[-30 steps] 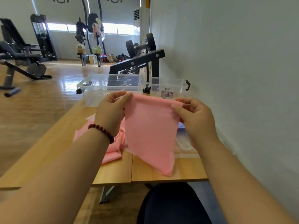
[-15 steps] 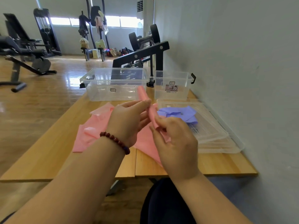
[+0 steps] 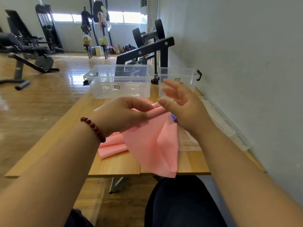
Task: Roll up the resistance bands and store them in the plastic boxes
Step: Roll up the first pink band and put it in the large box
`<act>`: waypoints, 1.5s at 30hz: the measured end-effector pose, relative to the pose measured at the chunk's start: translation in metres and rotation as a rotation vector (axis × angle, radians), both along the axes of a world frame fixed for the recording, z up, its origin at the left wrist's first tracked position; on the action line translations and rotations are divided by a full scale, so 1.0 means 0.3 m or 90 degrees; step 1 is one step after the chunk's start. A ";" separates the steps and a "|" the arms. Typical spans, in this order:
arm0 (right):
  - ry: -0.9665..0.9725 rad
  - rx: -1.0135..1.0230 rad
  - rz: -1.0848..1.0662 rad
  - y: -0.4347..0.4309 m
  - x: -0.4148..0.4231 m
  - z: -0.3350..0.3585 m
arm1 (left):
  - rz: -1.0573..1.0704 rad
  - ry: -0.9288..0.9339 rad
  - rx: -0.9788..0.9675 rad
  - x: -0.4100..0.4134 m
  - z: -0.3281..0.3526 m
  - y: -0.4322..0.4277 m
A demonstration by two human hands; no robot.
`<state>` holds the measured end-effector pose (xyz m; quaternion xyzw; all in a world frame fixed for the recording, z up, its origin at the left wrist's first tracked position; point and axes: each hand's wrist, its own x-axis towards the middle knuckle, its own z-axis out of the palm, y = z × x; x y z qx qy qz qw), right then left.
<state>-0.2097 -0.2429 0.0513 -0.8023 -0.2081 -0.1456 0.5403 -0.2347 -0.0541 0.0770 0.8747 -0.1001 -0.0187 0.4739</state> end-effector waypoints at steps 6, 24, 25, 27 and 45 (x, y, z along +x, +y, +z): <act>0.016 -0.004 0.007 0.003 0.039 0.010 | 0.045 -0.035 -0.068 0.032 -0.015 0.053; 0.129 0.069 -0.001 -0.004 0.136 -0.062 | 0.246 -0.154 -0.230 0.101 -0.145 0.085; 0.143 0.054 -0.030 -0.004 0.128 -0.083 | 0.275 -0.167 -0.222 0.101 -0.157 0.086; 0.144 -0.010 -0.102 -0.004 0.091 -0.131 | 0.336 -0.198 -0.202 0.097 -0.185 0.091; 0.122 -0.514 -0.077 0.020 -0.089 -0.278 | 0.579 -0.239 -0.203 0.041 -0.340 0.169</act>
